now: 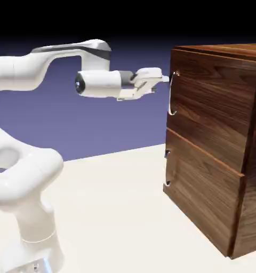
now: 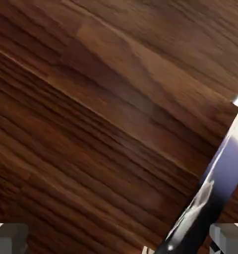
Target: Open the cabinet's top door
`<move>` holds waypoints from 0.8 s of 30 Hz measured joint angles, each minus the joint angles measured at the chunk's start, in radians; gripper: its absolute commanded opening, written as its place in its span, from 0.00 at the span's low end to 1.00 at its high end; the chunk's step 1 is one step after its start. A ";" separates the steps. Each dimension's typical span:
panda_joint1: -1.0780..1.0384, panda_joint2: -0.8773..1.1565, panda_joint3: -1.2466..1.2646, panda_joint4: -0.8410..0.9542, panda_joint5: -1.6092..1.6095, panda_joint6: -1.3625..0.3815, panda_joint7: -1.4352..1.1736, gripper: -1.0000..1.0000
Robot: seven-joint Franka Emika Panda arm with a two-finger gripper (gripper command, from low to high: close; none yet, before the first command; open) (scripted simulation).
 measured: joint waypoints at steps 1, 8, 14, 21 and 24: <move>-0.014 -0.008 0.017 0.007 0.043 -0.001 0.019 0.50; -0.114 -0.063 0.140 0.056 0.348 -0.010 0.151 0.50; -0.246 -0.047 0.220 0.145 0.426 -0.034 0.178 0.50; -0.201 0.000 0.182 0.101 0.412 -0.104 0.131 0.00; -0.092 0.003 0.107 0.004 0.356 -0.169 0.138 0.00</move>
